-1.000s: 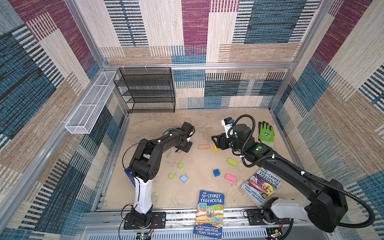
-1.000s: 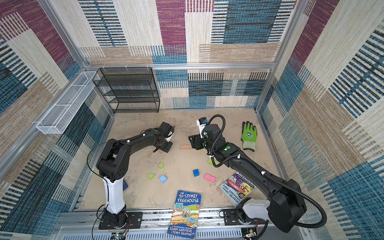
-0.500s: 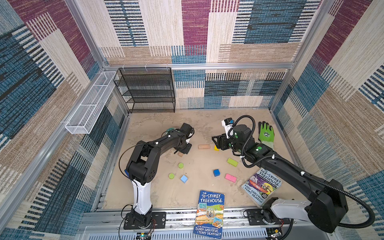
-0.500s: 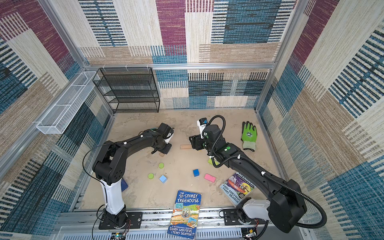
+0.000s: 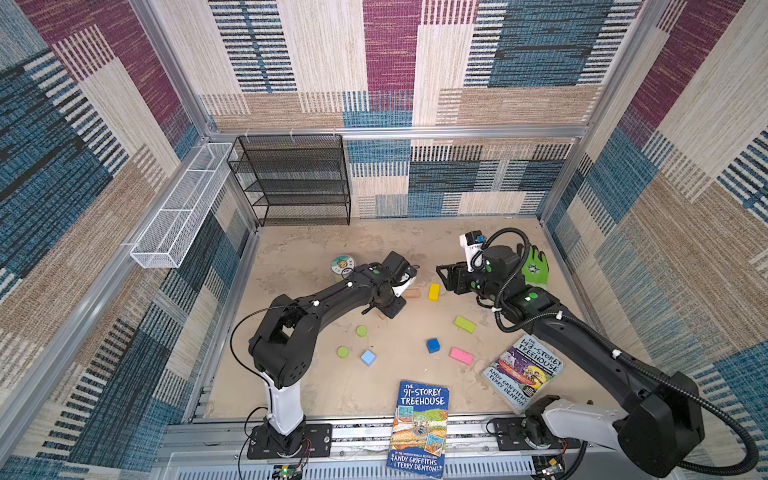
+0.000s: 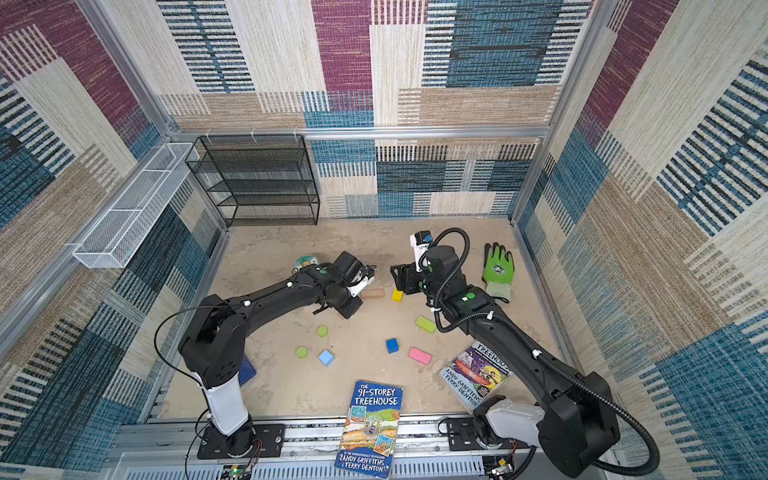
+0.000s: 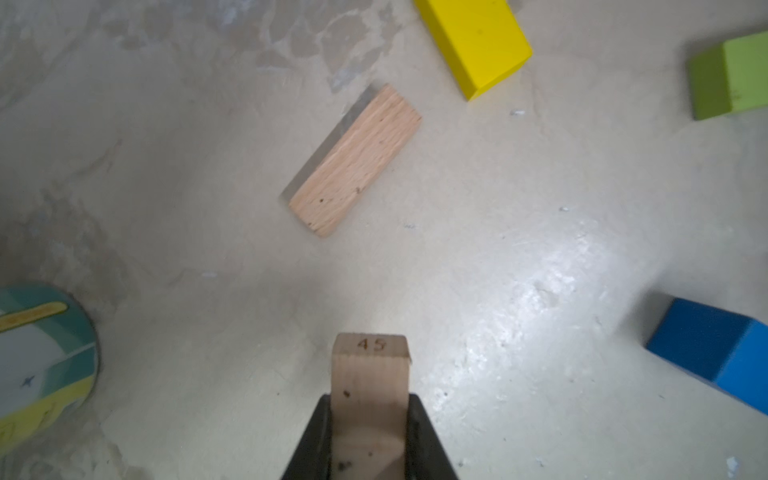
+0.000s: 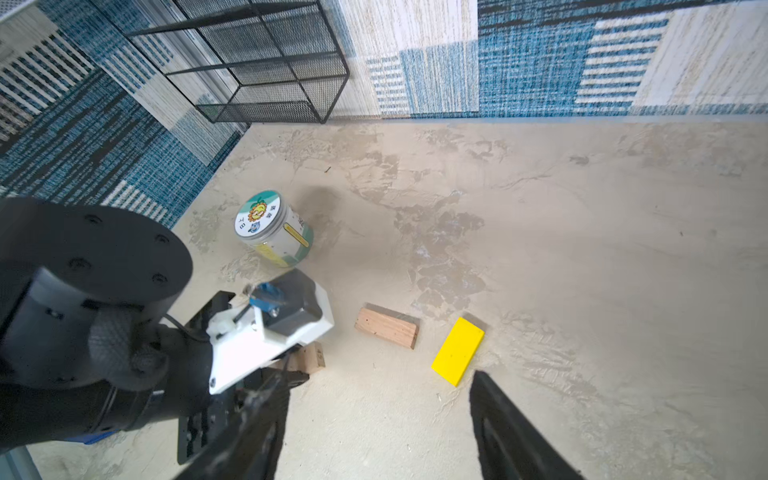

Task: Build the wood block tower
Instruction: 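Carry the 45 plank with the left gripper and set it beside the first plank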

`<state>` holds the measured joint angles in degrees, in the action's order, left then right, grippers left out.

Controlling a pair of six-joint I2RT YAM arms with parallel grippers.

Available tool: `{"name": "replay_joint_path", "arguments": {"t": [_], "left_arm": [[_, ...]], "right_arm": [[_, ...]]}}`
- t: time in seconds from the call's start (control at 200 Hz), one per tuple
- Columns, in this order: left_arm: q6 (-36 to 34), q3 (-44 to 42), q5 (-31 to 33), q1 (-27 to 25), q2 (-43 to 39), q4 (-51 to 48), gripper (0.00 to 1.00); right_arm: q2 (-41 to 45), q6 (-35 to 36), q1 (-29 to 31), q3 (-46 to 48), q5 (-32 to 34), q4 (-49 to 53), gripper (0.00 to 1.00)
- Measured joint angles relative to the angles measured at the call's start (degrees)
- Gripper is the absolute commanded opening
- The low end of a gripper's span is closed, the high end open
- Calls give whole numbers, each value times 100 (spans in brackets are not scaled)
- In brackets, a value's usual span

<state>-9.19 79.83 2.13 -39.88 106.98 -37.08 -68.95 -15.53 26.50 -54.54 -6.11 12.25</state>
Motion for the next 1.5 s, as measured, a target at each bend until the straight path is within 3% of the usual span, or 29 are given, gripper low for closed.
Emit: {"name": "replay_joint_path", "arguments": {"t": [0.295, 0.816, 1.026, 1.082, 1.152, 1.252, 1.302, 1.502], "left_arm": [[-496, 544, -90, -568, 592, -94, 0], [-1182, 1392, -232, -662, 1633, -170, 8], [-1263, 1495, -227, -662, 1746, -157, 34], [-1303, 1495, -227, -662, 1746, -157, 48], [-1342, 1495, -225, -662, 1746, -160, 57], [-1370, 1495, -223, -660, 1729, -160, 79], [-1399, 1495, -219, -662, 1696, -170, 99], [-1451, 1475, -83, -662, 1311, -179, 99]], "right_arm": [[361, 0, -251, 188, -146, -35, 71], [671, -24, -431, 468, -289, -76, 72], [616, -48, -446, 474, -297, -79, 72], [608, -48, -450, 479, -321, -79, 72], [605, -68, -450, 479, -334, -79, 72], [608, -68, -450, 479, -365, -81, 72], [616, -68, -450, 479, -380, -81, 72], [667, -68, -450, 413, -391, -74, 72]]}}
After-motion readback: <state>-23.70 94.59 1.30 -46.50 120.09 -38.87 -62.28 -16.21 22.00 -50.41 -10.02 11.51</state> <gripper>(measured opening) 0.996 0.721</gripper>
